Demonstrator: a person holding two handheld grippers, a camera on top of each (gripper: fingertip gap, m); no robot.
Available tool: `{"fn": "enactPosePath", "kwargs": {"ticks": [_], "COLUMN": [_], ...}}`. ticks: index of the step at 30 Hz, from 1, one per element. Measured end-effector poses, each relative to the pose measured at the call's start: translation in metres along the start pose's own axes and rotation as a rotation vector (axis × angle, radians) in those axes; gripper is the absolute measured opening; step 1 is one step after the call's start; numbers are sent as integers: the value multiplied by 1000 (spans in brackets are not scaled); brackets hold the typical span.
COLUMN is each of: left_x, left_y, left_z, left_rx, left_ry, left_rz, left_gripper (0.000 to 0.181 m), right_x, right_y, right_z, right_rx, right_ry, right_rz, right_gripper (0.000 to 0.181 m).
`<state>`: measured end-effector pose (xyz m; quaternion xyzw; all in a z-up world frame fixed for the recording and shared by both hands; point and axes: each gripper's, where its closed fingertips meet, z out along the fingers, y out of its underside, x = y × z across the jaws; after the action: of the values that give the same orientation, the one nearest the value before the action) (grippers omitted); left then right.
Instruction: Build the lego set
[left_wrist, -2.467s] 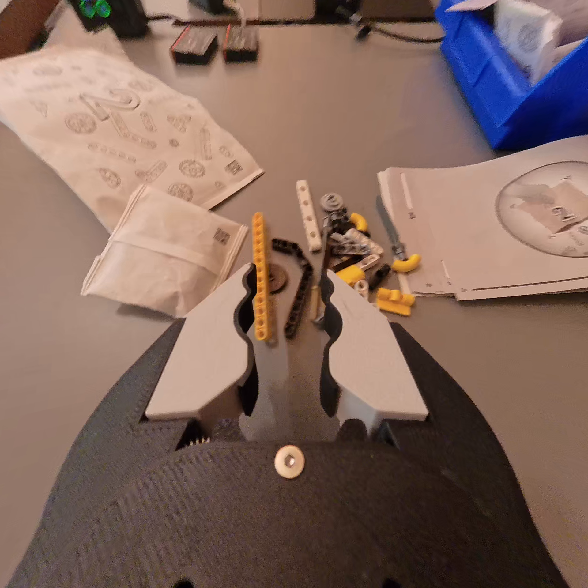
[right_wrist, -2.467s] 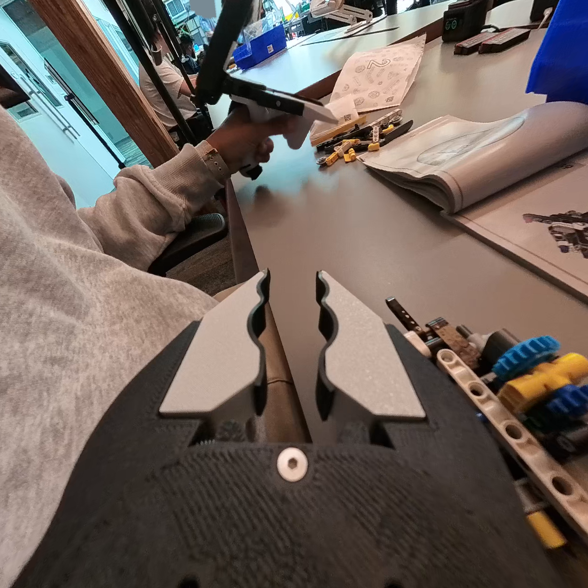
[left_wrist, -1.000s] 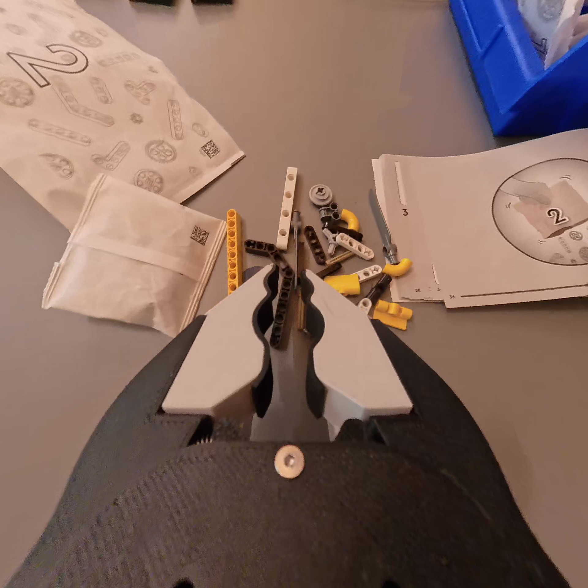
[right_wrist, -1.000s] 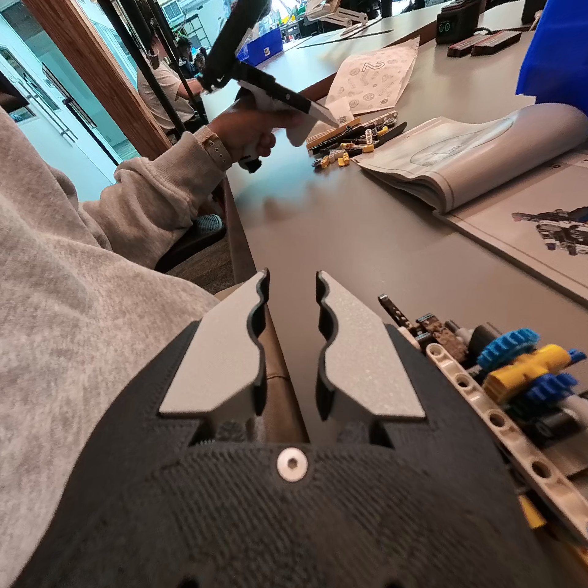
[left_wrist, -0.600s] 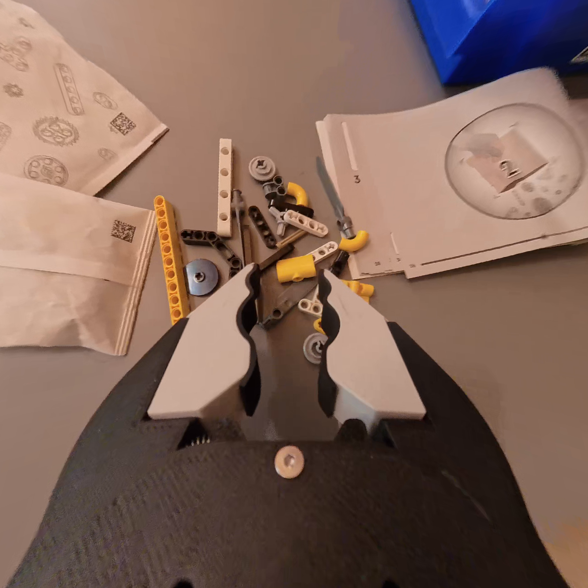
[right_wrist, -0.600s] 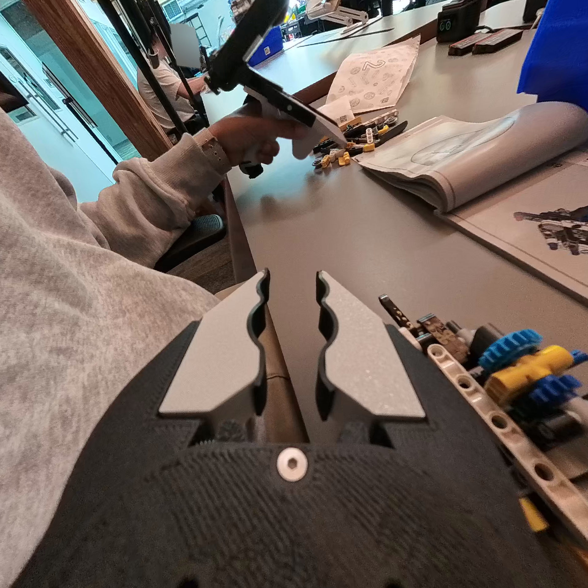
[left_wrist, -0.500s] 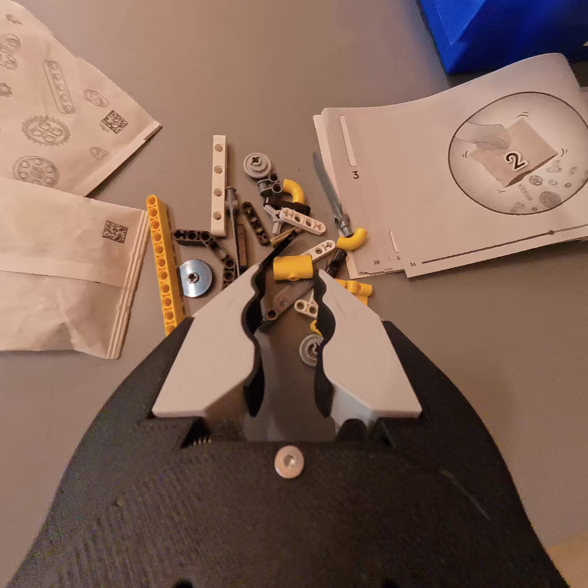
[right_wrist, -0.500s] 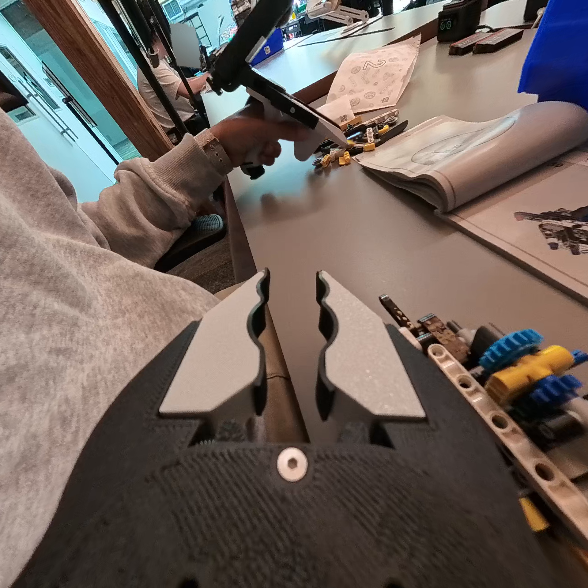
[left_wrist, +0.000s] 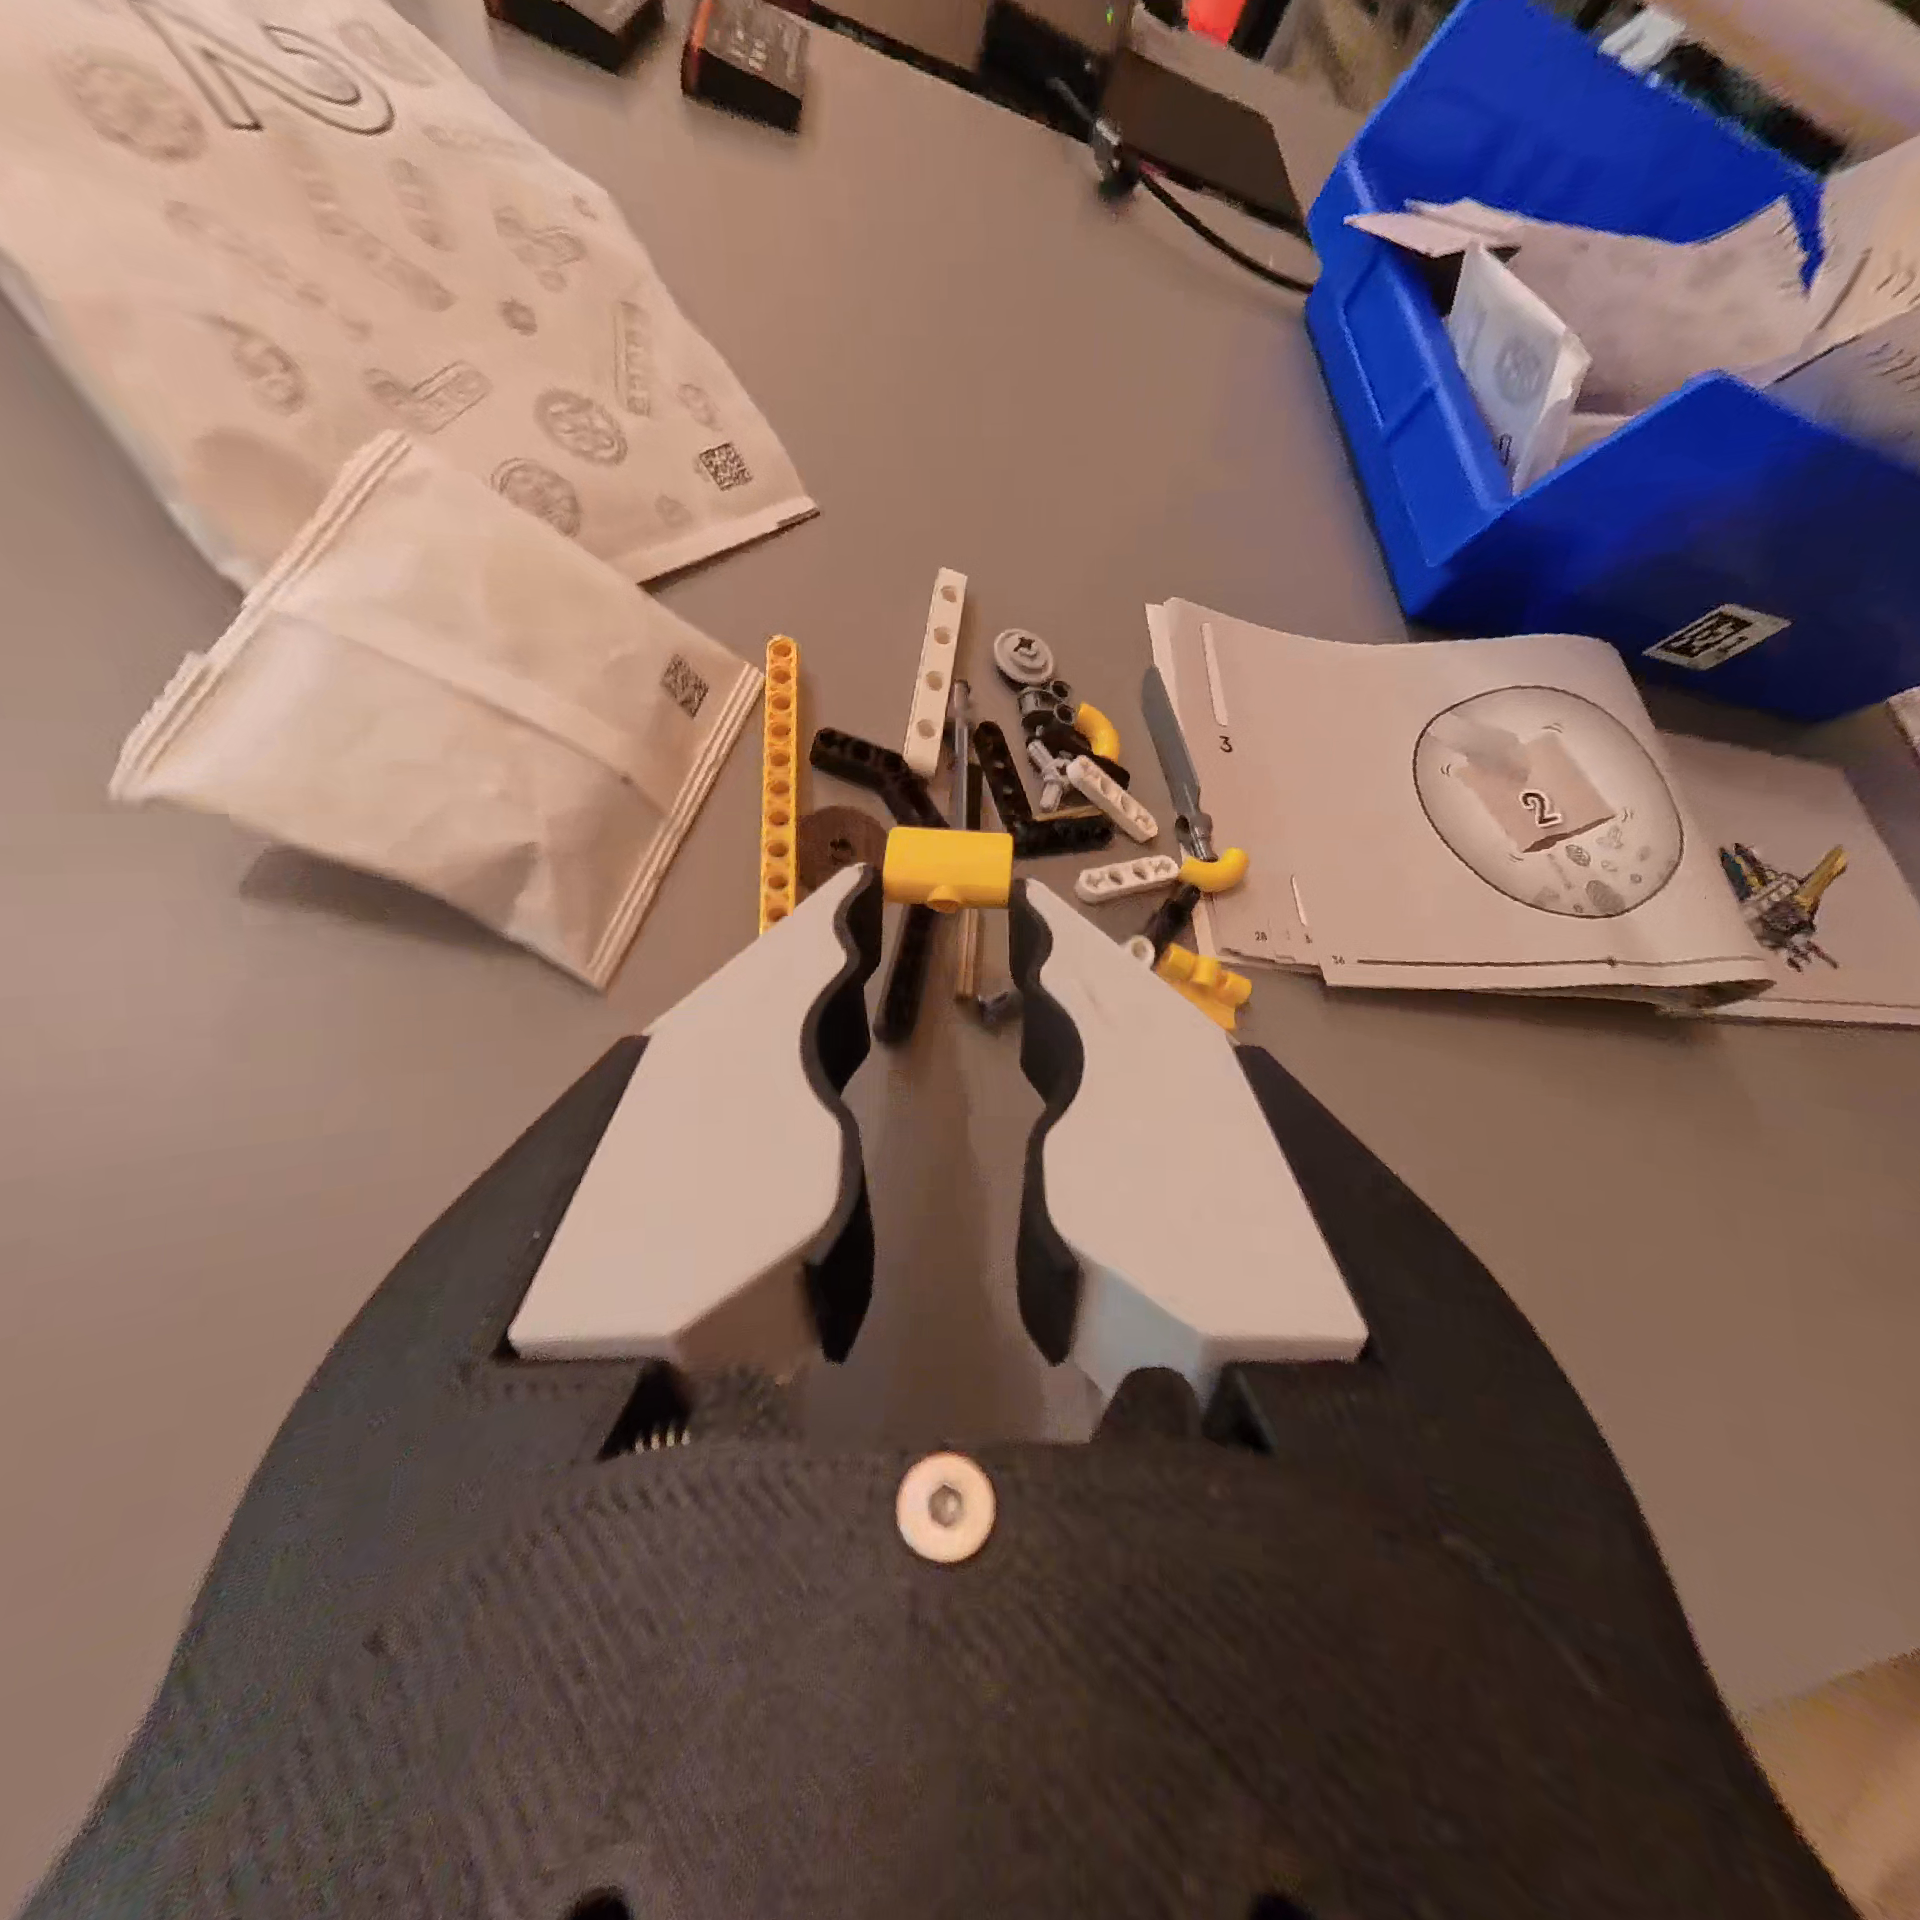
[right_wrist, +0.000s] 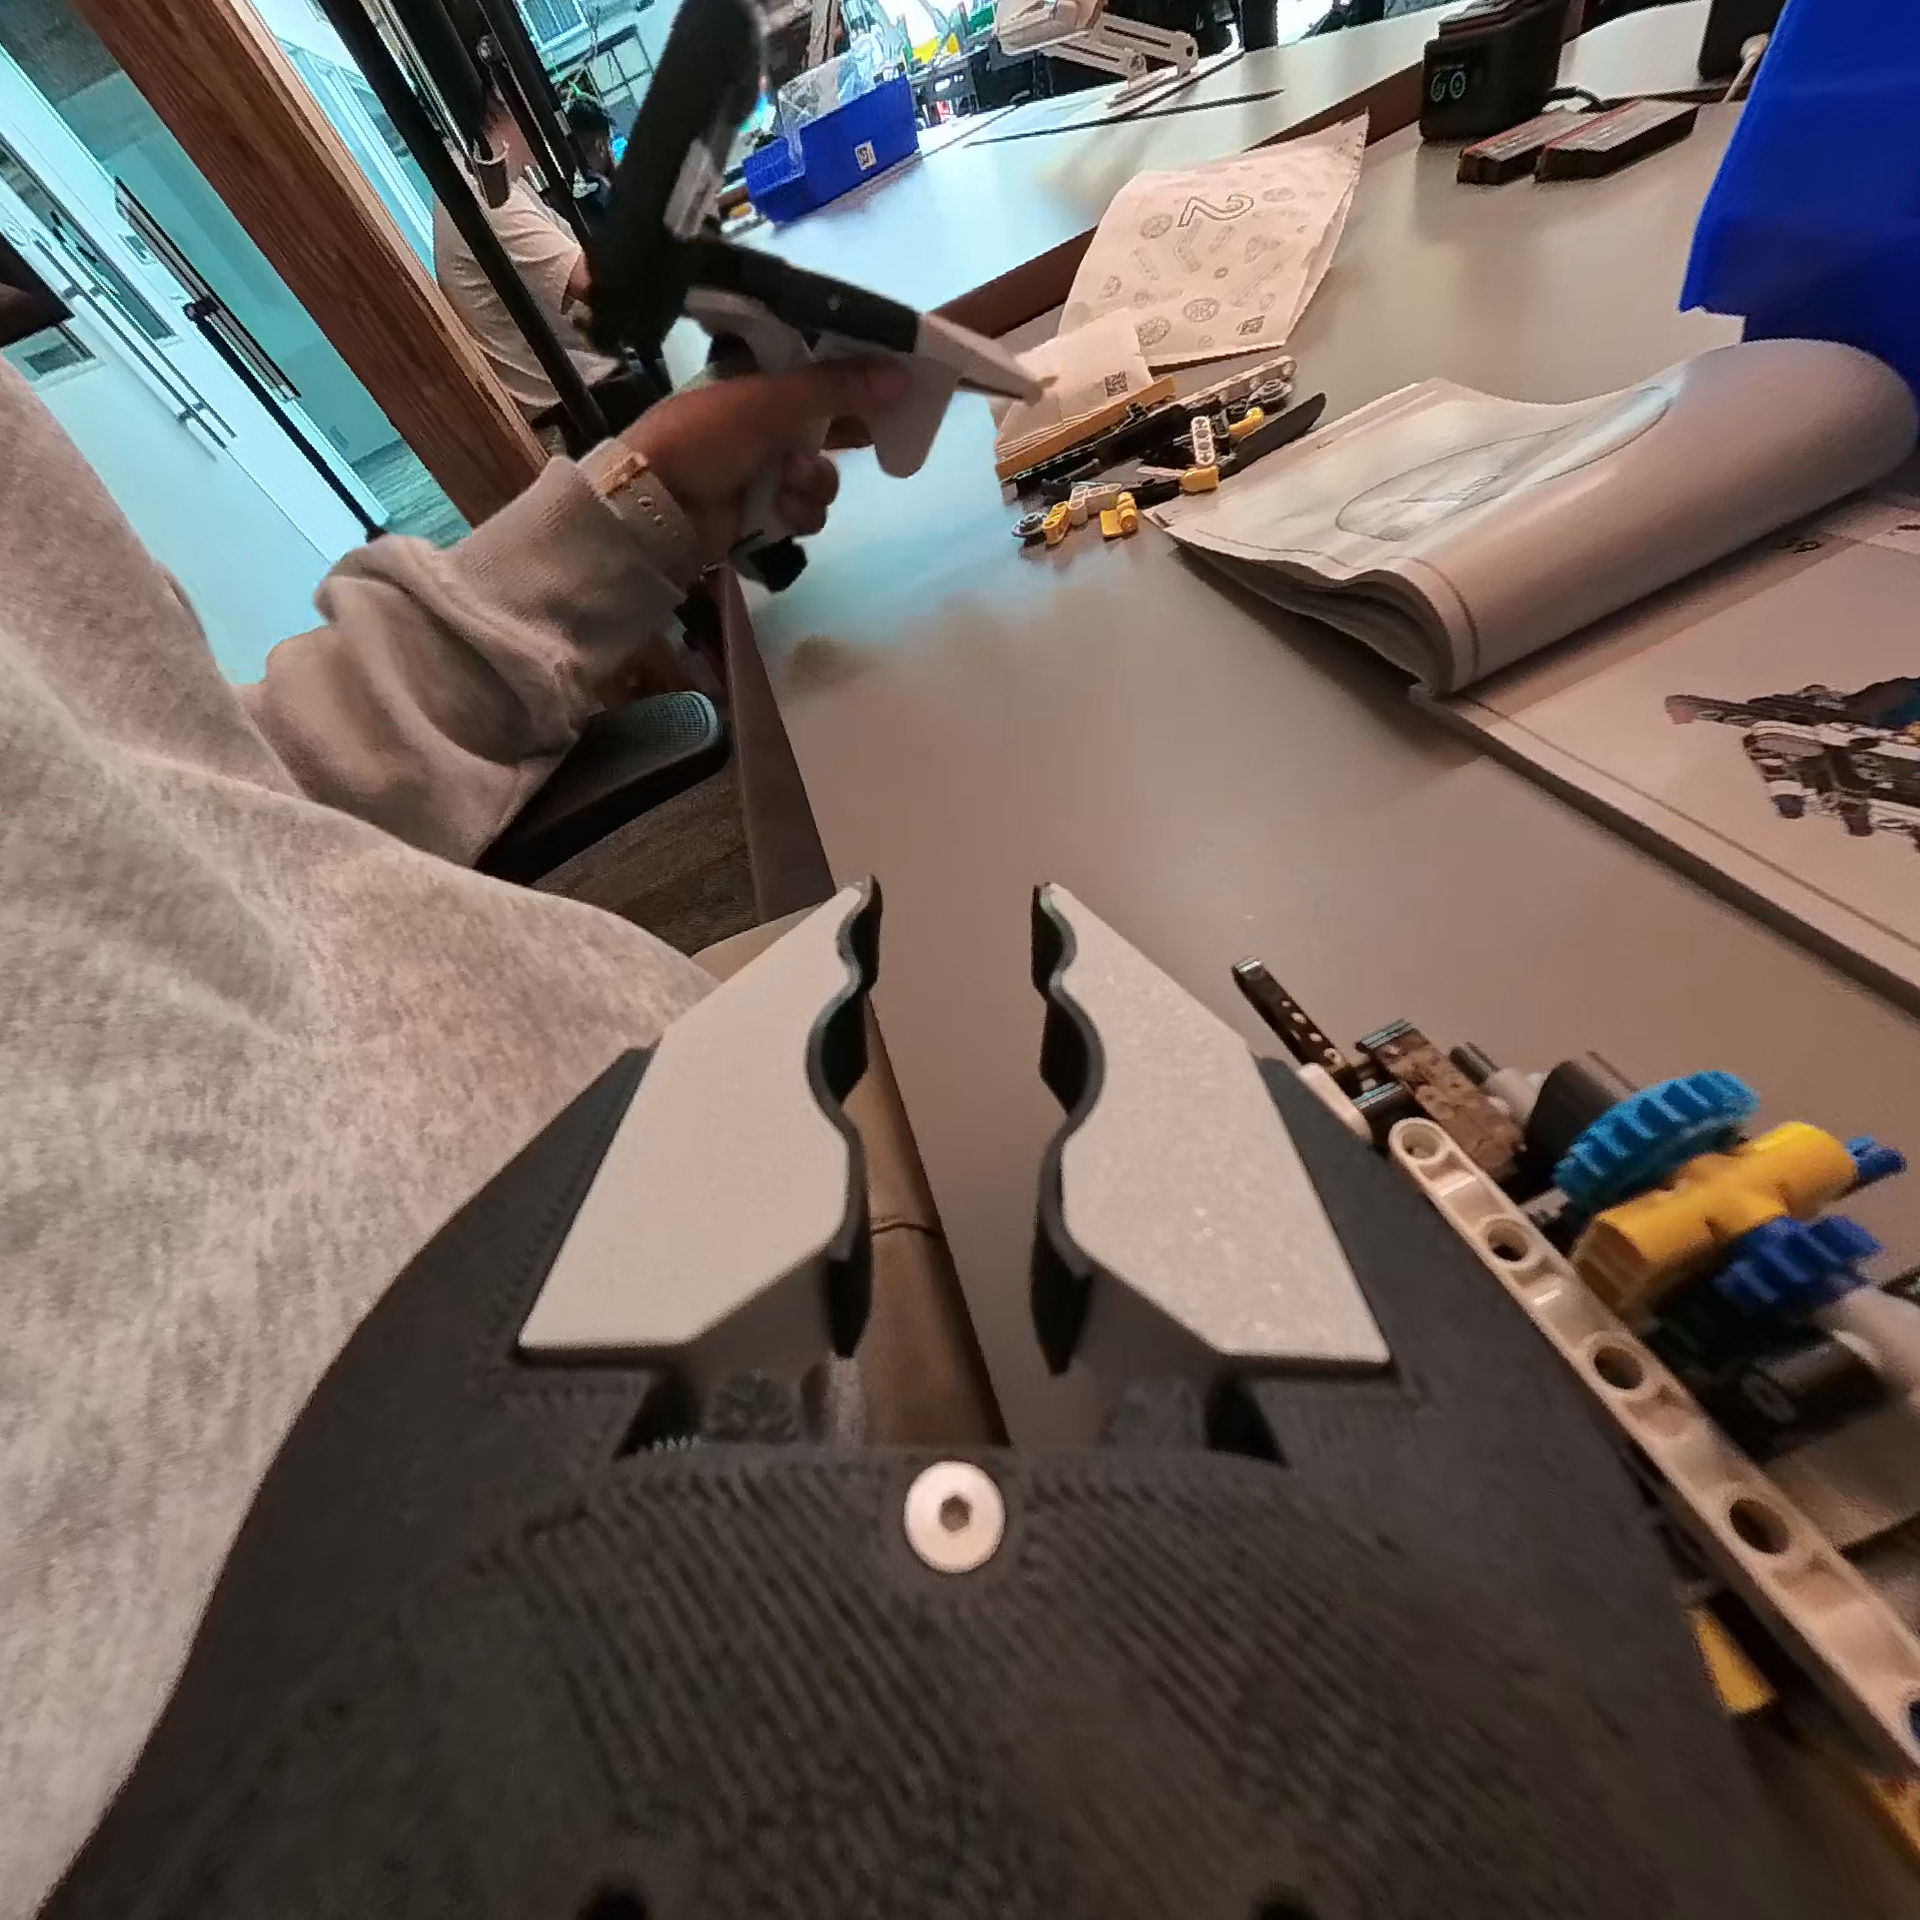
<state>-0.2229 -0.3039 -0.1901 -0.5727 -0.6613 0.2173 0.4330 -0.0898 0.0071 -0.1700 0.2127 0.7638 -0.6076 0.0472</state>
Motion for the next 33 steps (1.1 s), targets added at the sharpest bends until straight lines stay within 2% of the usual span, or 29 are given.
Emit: {"fn": "enactPosePath", "kwargs": {"ticks": [1, 6, 11, 19, 22, 25, 28, 33], "left_x": [1, 15, 10, 14, 17, 15, -3, -31], "left_y": [5, 21, 38, 46, 44, 34, 20, 6], "left_z": [-5, -14, -5, -6, -4, -5, -4, -4], "left_rx": [17, -18, -126, -162, -154, -99, -18, 30], "left_ry": [1, 49, -27, 51, 41, 28, -37, -148], "left_rz": [-12, 44, 137, 96, 121, 114, 76, 15], "left_gripper": [22, 22, 22, 24, 33, 35, 36, 27], "right_x": [1, 2, -2, -1, -3, -2, -2, -4], "right_y": [0, 0, 2, 2, 2, 2, 2, 1], "right_z": [0, 2, 5, 4, 4, 4, 3, 3], "right_rx": [1, 8, -6, -7, -8, -7, -6, -4], "right_ry": [4, 2, -5, -3, -8, -7, -8, -12], "right_rz": [0, 20, 3, 2, 1, -1, 0, -4], "right_gripper": [27, 27, 27, 27, 27, 27, 27, 27]}}
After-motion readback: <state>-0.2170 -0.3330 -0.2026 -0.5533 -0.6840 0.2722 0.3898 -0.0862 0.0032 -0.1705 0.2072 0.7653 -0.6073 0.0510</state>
